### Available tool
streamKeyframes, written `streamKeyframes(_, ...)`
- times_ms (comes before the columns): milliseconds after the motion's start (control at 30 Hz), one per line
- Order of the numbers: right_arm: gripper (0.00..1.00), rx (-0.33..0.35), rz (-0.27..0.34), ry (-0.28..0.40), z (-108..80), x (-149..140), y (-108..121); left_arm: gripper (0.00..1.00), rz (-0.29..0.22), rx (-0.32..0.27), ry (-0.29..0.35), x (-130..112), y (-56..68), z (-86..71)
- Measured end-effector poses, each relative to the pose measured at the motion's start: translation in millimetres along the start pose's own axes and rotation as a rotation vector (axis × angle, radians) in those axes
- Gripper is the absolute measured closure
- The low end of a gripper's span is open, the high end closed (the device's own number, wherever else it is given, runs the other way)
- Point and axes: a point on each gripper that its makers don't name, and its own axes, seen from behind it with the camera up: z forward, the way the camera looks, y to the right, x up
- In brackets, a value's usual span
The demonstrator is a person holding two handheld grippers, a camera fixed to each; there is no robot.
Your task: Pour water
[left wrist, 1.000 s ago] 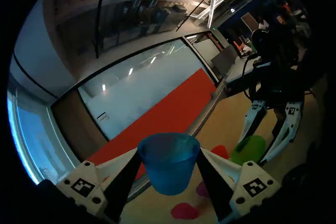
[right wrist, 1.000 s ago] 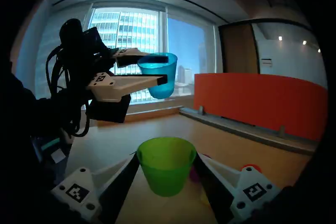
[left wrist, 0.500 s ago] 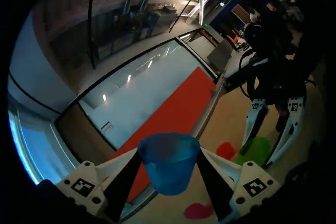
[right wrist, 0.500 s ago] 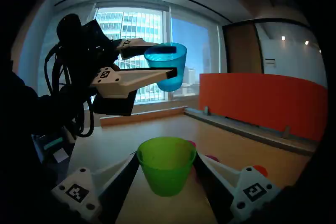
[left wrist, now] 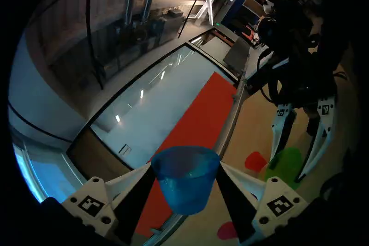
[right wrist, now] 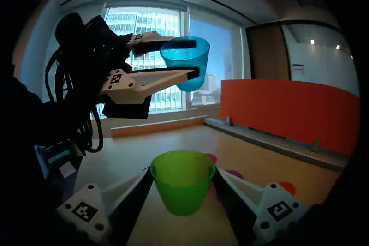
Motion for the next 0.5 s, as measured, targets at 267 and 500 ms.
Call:
streamKeyframes(267, 0.08, 0.001, 0.002, 0.002, 0.8, -1, 1, 0.14, 0.082, 0.001, 0.0, 7, 3.6, 0.3)
streamKeyframes(500, 0.08, 0.0, 0.001, 0.001, 0.5, -3, 2, 0.14, 0.135, 0.001, 0.001, 13, 3.1, -1.4)
